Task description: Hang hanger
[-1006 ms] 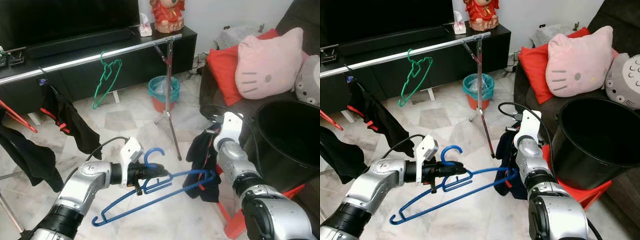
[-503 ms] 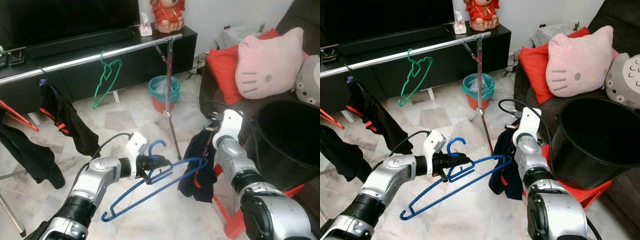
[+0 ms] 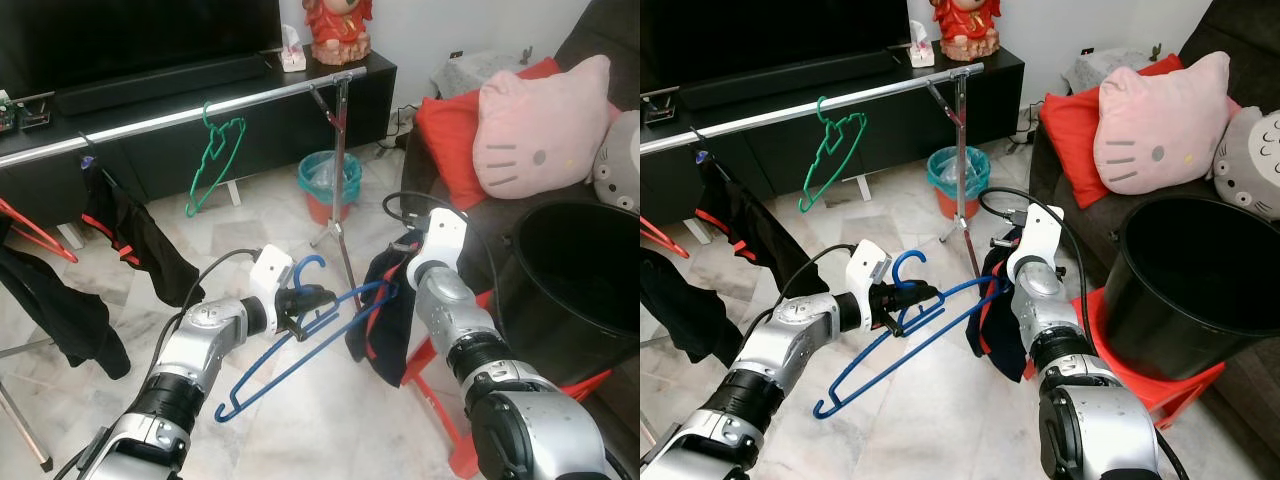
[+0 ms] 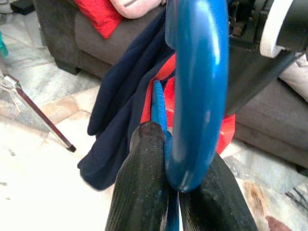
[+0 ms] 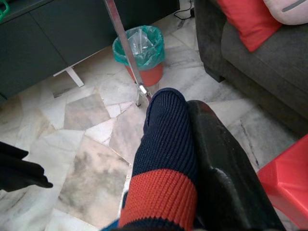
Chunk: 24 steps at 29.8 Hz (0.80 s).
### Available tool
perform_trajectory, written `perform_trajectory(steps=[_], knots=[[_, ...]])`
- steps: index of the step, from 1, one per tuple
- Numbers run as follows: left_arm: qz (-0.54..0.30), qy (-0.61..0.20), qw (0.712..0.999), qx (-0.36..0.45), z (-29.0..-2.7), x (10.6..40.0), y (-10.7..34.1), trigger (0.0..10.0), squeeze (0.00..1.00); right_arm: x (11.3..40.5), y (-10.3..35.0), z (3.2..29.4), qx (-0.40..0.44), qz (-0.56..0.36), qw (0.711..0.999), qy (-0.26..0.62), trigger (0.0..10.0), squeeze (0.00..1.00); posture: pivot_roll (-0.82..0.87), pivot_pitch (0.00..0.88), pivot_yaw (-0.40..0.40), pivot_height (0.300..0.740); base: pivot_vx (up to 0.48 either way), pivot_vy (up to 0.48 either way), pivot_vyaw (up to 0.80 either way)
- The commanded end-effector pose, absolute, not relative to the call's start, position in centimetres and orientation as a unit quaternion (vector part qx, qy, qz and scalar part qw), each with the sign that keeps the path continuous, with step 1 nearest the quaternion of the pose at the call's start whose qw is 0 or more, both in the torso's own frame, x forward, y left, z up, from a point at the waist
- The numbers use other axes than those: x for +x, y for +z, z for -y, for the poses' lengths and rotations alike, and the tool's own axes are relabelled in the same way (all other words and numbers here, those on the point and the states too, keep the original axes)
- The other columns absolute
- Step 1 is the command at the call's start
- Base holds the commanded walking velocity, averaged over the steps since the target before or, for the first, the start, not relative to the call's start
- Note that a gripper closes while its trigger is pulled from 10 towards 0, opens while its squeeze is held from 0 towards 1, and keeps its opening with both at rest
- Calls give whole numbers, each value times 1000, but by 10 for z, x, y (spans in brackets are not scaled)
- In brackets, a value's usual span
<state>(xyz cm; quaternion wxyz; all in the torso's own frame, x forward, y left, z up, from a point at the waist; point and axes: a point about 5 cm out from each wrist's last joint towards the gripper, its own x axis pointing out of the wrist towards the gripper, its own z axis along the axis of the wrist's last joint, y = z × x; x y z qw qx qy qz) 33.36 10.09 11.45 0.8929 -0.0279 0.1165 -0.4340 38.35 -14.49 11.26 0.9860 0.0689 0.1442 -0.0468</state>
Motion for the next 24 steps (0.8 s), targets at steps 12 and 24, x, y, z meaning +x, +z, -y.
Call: perform_trajectory(steps=[12, 24], knots=[[-70, -405, 911, -29, -102, 346, 130, 10000, 0, 388, 126, 137, 68, -127, 989, -31, 10000, 0, 27, 48, 36, 740, 0, 0, 0], [-71, -508, 854, -92, -94, 328, 134, 10000, 0, 388, 126, 137, 73, -129, 988, -34, 10000, 0, 31, 43, 34, 740, 0, 0, 0]])
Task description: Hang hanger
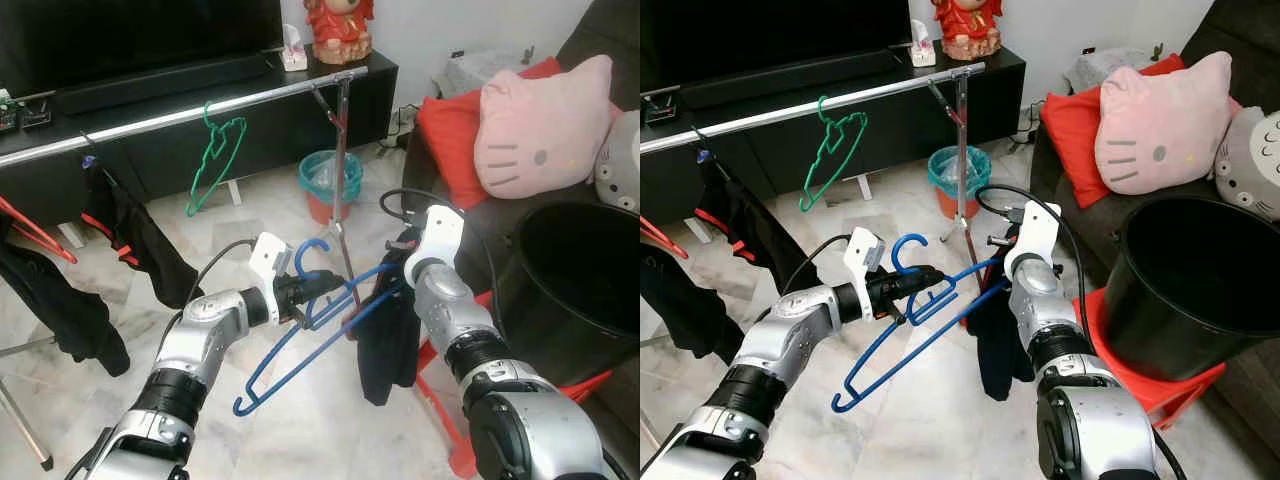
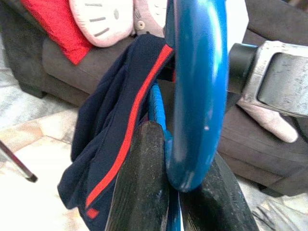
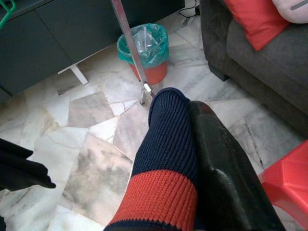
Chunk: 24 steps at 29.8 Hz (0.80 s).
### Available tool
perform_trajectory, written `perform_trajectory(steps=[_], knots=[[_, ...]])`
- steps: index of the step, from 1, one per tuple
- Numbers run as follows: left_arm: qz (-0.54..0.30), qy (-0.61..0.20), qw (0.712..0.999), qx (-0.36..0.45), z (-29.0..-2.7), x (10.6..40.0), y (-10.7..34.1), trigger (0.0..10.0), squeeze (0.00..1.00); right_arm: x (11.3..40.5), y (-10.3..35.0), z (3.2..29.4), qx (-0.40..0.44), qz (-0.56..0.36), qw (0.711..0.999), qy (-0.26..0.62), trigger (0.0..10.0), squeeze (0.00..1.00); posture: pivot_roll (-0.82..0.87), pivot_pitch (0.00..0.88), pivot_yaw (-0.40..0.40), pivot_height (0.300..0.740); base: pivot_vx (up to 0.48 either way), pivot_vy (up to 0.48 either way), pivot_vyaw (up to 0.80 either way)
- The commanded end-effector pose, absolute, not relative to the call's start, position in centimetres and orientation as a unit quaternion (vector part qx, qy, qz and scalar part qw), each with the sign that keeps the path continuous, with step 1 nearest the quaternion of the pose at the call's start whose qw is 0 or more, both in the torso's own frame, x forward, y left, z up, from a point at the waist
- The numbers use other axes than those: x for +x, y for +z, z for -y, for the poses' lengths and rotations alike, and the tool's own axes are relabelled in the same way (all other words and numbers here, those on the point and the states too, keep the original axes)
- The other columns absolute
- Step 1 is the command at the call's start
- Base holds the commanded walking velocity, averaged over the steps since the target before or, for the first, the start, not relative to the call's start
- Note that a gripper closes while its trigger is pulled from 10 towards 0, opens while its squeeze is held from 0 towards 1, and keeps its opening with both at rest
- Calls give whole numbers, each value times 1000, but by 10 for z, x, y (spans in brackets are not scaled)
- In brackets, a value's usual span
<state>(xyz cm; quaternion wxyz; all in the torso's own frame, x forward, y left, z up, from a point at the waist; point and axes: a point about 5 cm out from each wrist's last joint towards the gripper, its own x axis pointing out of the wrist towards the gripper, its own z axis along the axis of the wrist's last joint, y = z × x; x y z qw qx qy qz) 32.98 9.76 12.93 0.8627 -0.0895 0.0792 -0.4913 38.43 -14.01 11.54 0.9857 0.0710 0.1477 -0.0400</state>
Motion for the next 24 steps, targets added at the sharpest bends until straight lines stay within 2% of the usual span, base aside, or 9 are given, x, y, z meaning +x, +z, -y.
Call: perform_trajectory(steps=[1, 4, 7, 24], knots=[[-75, -509, 853, -86, -94, 327, 133, 10000, 0, 388, 127, 135, 75, -127, 989, -32, 10000, 0, 34, 42, 35, 740, 0, 0, 0], [-81, -501, 859, -77, -94, 328, 131, 10000, 0, 389, 130, 134, 76, -124, 989, -31, 10000, 0, 32, 42, 35, 740, 0, 0, 0], [-95, -468, 878, -43, -95, 334, 124, 10000, 0, 391, 137, 131, 90, -115, 989, -26, 10000, 0, 29, 42, 36, 740, 0, 0, 0], [-50, -391, 917, -61, -100, 347, 133, 10000, 0, 376, 130, 100, 101, -128, 987, -4, 10000, 0, 23, 51, 40, 740, 0, 0, 0]])
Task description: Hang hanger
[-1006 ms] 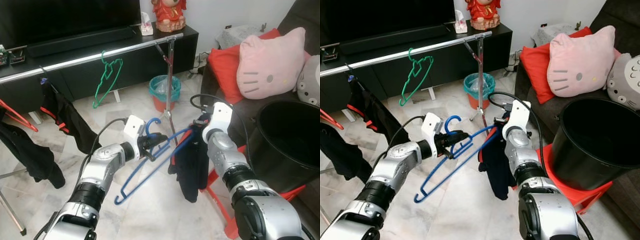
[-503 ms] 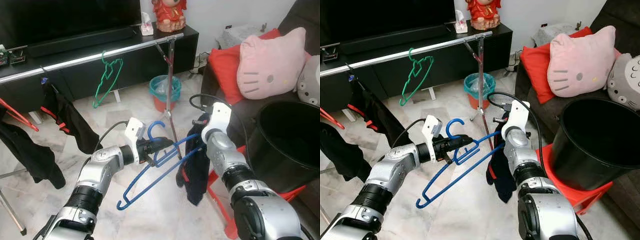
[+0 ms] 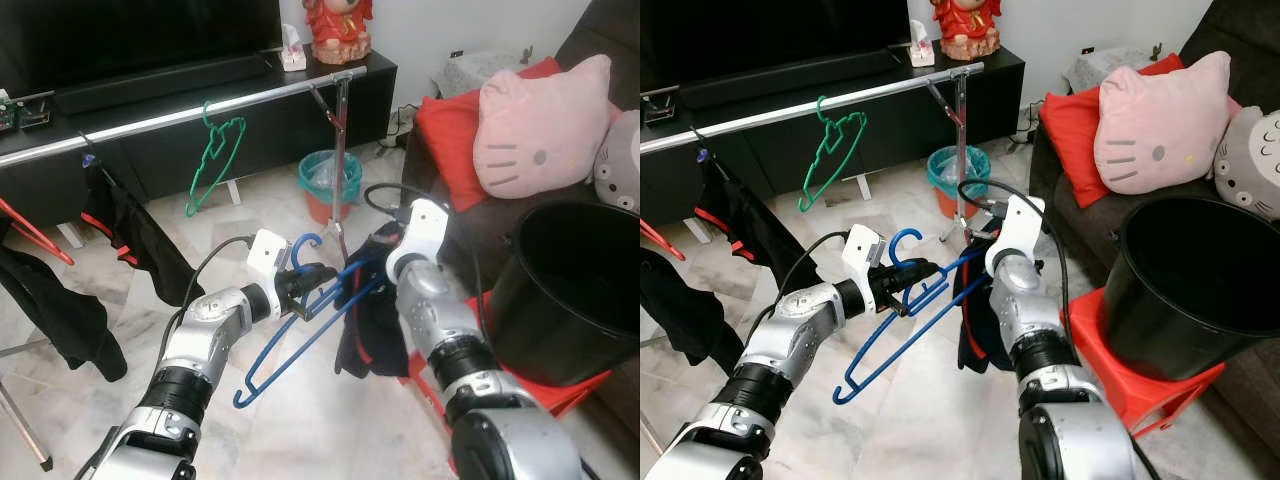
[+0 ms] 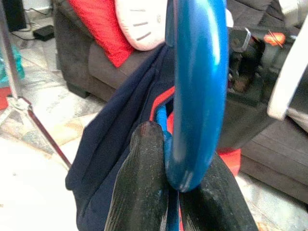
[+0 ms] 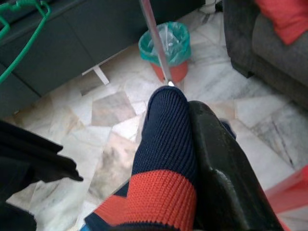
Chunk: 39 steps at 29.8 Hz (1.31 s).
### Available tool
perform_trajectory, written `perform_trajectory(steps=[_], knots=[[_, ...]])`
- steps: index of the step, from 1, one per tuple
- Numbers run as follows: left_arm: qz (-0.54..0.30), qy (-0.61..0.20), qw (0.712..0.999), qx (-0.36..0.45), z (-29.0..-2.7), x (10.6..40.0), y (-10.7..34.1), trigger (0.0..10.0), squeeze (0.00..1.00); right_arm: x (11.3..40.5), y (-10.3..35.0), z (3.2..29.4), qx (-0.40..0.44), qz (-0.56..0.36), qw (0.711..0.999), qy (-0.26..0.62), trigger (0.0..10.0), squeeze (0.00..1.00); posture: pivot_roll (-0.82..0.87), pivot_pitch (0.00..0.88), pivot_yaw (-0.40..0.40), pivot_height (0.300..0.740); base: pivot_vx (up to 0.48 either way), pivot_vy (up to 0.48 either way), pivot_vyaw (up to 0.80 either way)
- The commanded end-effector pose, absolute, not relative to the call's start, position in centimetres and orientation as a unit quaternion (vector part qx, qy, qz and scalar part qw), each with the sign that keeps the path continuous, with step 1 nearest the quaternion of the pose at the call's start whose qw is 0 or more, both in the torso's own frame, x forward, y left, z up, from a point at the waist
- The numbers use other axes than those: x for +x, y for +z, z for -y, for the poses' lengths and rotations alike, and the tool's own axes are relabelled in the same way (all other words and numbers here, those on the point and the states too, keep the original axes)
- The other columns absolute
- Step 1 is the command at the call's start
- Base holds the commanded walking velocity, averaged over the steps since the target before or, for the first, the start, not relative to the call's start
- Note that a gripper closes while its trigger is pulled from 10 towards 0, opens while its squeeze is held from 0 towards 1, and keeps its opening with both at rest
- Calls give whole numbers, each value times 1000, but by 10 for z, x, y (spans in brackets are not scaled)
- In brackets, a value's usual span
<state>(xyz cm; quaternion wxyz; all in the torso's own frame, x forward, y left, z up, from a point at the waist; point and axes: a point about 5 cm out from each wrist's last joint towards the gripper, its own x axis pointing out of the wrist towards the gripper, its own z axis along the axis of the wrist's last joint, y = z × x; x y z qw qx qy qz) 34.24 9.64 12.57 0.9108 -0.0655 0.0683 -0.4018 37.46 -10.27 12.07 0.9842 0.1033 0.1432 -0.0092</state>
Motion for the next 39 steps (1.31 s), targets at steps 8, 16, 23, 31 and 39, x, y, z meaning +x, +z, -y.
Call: perform_trajectory(steps=[8, 16, 23, 31, 39], knots=[[-51, -373, 925, -51, -101, 350, 132, 10000, 0, 362, 136, 83, 117, -126, 985, 7, 10000, 0, 20, 52, 40, 740, 0, 0, 0], [-68, -327, 942, -17, -109, 356, 127, 10000, 0, 346, 141, 74, 130, -134, 982, -9, 10000, 0, 16, 51, 41, 740, 0, 0, 0], [-37, -261, 964, -24, -121, 366, 137, 10000, 0, 338, 141, 68, 139, -143, 980, 1, 10000, 0, 19, 49, 41, 740, 0, 0, 0], [-31, -281, 959, -29, -116, 367, 139, 10000, 0, 328, 147, 50, 148, -148, 977, 36, 10000, 0, 16, 49, 43, 740, 0, 0, 0], [-32, -359, 931, -54, -106, 358, 139, 10000, 0, 316, 148, 26, 150, -156, 973, 82, 10000, 0, 16, 50, 42, 740, 0, 0, 0]])
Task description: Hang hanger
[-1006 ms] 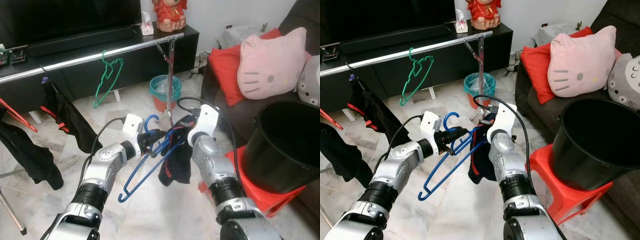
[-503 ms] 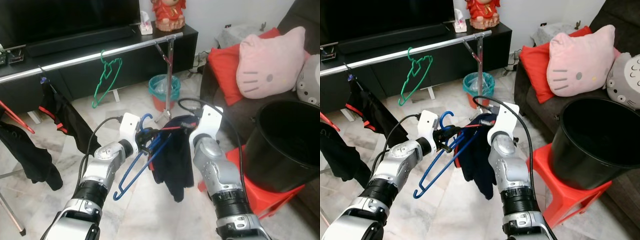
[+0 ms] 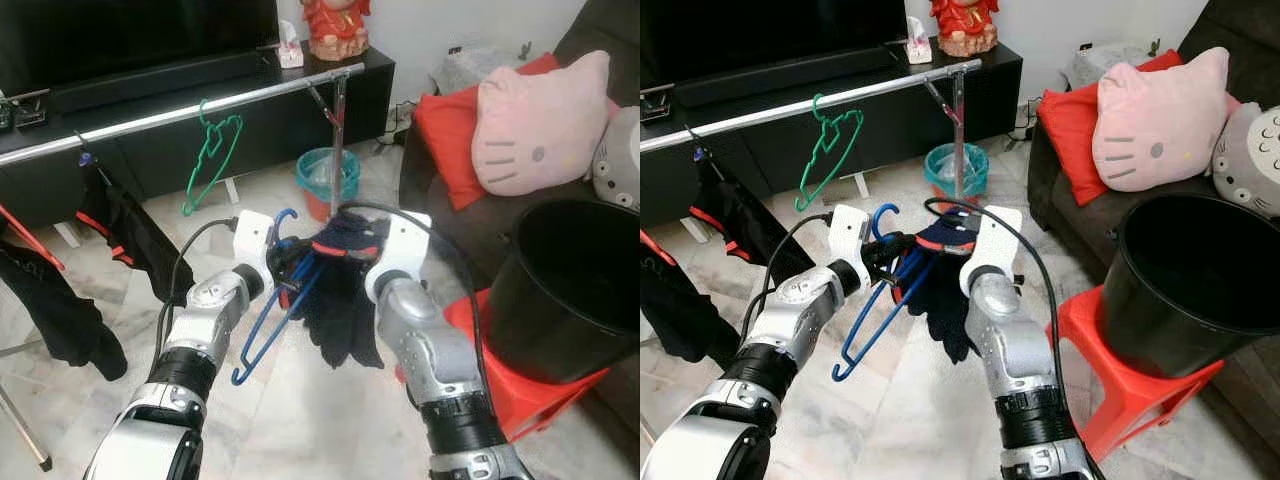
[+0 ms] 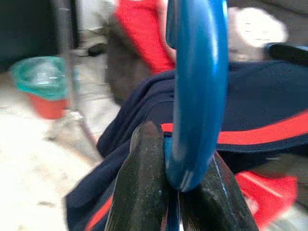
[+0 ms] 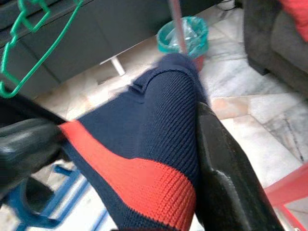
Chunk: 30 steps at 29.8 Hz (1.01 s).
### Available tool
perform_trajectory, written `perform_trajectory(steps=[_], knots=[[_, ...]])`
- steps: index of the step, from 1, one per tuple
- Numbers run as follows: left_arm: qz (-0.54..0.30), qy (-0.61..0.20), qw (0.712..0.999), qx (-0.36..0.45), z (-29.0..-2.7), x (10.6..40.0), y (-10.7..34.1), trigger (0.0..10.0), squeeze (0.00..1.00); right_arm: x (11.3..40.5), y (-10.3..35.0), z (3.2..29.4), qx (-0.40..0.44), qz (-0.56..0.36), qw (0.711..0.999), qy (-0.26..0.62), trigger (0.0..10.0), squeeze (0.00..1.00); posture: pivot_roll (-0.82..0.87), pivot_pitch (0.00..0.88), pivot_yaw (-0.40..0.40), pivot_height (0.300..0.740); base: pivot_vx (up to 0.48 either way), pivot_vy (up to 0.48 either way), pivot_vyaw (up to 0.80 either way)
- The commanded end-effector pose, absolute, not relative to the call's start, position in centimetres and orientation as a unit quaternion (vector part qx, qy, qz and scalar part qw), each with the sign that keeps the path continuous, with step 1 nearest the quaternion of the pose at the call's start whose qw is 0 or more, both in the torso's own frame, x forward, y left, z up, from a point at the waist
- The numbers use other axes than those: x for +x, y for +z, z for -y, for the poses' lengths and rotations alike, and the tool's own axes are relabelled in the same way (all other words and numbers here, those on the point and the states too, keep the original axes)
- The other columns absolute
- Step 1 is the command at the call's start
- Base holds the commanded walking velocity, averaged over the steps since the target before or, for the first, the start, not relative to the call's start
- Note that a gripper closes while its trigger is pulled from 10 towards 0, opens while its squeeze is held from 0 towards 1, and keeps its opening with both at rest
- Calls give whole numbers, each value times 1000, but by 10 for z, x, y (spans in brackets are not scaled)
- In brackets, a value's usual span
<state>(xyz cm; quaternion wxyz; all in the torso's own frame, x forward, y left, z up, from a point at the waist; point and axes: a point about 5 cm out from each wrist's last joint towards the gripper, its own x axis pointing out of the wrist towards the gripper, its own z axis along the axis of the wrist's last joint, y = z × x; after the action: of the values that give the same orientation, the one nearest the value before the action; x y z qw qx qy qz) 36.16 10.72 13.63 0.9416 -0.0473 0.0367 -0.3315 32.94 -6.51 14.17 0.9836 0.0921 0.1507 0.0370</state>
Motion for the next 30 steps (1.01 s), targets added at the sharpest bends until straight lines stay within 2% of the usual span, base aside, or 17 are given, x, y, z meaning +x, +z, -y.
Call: perform_trajectory(steps=[1, 9, 14, 22, 30], knots=[[-36, -363, 929, -55, -107, 357, 138, 10000, 0, 317, 148, 27, 149, -157, 973, 80, 10000, 0, 19, 50, 41, 740, 0, 0, 0], [-48, -409, 909, -68, -115, 349, 136, 10000, 0, 319, 148, 37, 141, -156, 975, 75, 10000, 0, 16, 50, 40, 740, 0, 0, 0], [-43, -406, 908, -92, -114, 349, 138, 10000, 0, 318, 150, 31, 144, -154, 973, 98, 10000, 0, 18, 49, 38, 740, 0, 0, 0], [-35, -392, 913, -111, -115, 352, 141, 10000, 0, 305, 157, 5, 140, -154, 959, 194, 10000, 0, 14, 50, 39, 740, 0, 0, 0], [-10, -364, 922, -129, -120, 357, 149, 10000, 0, 304, 152, 10, 138, -161, 962, 174, 10000, 0, 14, 52, 39, 740, 0, 0, 0]])
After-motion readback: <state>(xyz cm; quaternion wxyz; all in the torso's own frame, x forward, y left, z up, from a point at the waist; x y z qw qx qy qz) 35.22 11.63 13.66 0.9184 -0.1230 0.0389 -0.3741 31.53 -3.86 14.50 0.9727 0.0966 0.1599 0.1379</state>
